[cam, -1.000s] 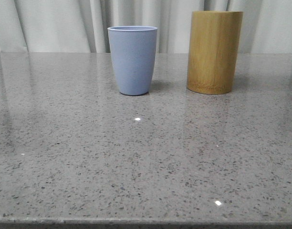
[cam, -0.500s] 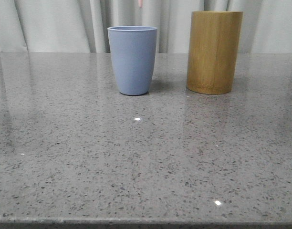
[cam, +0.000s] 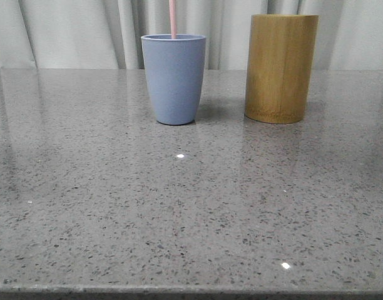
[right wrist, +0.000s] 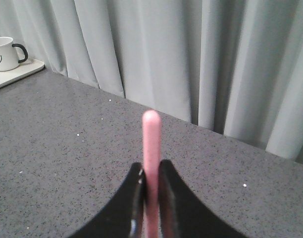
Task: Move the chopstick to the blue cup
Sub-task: 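Lower the pink stick into the blue cup with the right gripper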
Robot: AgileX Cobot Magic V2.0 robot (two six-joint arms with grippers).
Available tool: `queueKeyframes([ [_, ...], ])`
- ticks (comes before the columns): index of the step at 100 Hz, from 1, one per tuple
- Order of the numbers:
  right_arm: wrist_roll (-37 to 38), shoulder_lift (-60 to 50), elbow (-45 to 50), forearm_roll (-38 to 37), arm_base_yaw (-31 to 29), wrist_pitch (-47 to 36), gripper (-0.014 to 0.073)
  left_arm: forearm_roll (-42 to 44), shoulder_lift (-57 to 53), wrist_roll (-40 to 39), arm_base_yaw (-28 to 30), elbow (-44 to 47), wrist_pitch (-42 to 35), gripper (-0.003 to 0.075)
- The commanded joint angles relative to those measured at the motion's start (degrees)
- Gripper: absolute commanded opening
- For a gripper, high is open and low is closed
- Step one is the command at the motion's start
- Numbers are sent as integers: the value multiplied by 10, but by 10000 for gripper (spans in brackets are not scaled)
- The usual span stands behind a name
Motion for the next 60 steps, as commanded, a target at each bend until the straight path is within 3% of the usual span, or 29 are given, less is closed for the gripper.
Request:
queueKeyframes([
  [1,-5,-25,6,-2,0,-80,-68,1,-7,-6,-3,-15,-34,398],
  [37,-6,-25,22,-3,0,-69,-46,1,-7,-6,-3,-15,-34,398],
  [60,-6,-25,21,-3,0,-67,178,1,-7,-6,-3,-15,-34,398],
])
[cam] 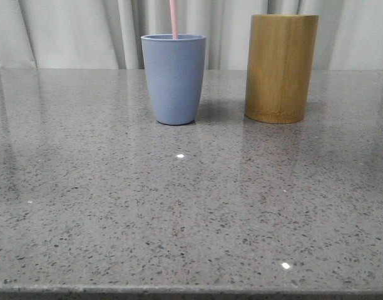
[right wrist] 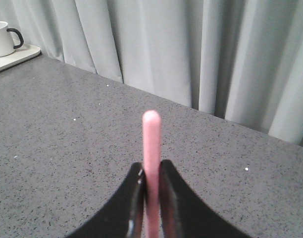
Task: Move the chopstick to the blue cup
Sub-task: 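Lower the pink stick into the blue cup with the right gripper, then open the right gripper to release the pink stick in the cup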
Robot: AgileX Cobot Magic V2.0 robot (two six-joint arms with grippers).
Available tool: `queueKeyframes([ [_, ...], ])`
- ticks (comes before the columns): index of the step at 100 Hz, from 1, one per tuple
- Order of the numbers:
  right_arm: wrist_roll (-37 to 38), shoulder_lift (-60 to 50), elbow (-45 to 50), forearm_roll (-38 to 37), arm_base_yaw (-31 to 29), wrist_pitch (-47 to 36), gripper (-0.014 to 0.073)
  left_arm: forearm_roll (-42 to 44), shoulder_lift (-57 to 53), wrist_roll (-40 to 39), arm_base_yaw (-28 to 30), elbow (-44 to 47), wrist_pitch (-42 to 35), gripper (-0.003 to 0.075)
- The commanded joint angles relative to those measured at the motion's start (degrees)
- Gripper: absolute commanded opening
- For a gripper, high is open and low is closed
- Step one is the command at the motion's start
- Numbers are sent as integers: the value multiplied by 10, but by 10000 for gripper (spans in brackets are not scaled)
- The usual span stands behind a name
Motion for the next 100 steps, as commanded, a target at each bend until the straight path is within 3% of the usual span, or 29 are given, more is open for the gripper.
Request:
queueKeyframes([
  [1,-6,-26,-16,-3,0,-44,190,1,-7,-6,-3,-15,-34,398],
  [24,-6,-26,-16,-3,0,-44,292,1,-7,-6,-3,-15,-34,398],
  [53,-6,-48,-16,-3,0,-40,291,1,-7,-6,-3,-15,-34,398],
  [82,-6,-89,-13,-3,-2,34,288,1,-9,-6,-3,-12,-37,398],
  [100,-6,-129,24,-14,-5,39,288,1,-14,-6,-3,-5,-43,398],
])
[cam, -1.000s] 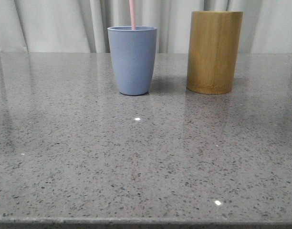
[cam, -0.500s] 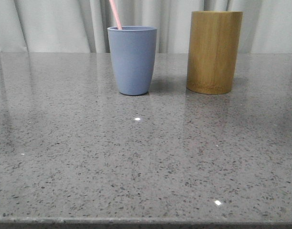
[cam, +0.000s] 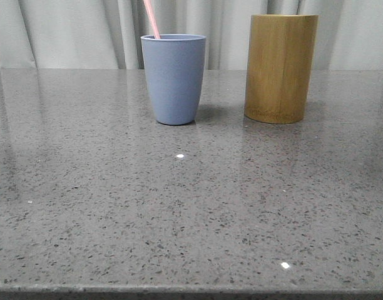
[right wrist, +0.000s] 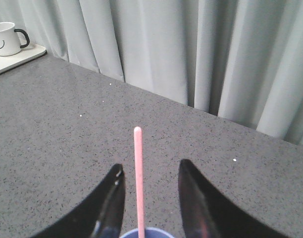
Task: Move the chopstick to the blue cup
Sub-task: 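Open the right gripper to release the pink stick in the cup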
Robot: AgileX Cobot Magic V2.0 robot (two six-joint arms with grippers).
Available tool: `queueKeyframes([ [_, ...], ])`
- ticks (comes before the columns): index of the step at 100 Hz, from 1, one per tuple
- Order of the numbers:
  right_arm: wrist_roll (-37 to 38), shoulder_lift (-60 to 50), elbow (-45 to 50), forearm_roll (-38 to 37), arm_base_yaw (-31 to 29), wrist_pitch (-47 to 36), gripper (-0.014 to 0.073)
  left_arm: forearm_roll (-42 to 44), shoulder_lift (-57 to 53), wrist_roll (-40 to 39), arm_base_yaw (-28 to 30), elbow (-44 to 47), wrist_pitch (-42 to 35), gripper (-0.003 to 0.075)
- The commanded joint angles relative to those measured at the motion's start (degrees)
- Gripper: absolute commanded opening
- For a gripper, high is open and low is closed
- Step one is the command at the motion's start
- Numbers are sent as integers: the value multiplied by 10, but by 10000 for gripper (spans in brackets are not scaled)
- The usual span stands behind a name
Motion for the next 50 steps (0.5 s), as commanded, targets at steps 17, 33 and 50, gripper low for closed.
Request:
queueKeyframes([
  [17,-6,-93,54,-9,-28,-36,288,7,-23,-12,-3,-11,-47,398],
  [33,-6,-139,107,-9,-64,-35,288,30,-36,-23,-3,-11,-47,398],
  [50,-6,-192,166,-9,-103,-35,288,45,-50,-31,-3,-10,-47,398],
])
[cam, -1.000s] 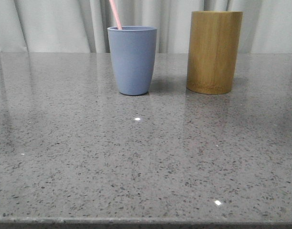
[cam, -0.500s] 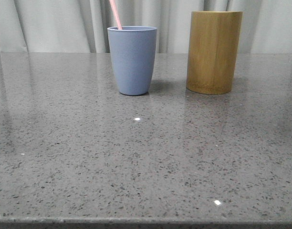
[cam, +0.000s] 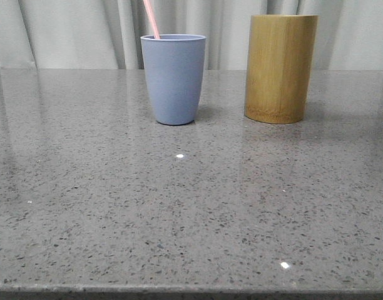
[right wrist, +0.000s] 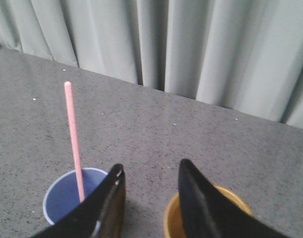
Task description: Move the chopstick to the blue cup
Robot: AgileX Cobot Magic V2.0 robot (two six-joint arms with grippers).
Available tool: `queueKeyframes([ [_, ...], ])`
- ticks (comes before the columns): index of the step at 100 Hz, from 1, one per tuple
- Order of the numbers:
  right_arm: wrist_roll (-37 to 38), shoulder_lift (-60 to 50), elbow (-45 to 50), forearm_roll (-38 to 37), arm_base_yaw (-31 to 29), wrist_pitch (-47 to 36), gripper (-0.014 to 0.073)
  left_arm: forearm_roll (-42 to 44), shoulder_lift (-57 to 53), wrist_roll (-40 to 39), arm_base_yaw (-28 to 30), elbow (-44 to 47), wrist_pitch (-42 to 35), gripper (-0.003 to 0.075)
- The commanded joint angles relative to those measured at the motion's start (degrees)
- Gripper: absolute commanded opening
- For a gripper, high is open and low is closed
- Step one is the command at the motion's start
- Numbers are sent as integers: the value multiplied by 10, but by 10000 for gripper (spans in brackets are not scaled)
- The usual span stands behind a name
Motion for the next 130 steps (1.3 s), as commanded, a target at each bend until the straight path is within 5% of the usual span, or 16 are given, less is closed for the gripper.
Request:
queueKeyframes([
  [1,-6,-43,12,-5,-20,-39,288,19,-11,-20,-3,-14,-42,398],
  [46,-5,-218,160,-5,-106,-29,284,53,-72,-51,-3,37,-51,382],
  [84,-5,-382,269,-5,-132,-12,-75,63,-176,-78,-3,124,-80,128],
  [104,-5,-448,309,-5,-132,9,-62,64,-231,-78,-3,156,-80,-17],
  [130,-5,-522,364,-5,-132,0,-62,68,-299,-78,-3,200,-78,-19],
])
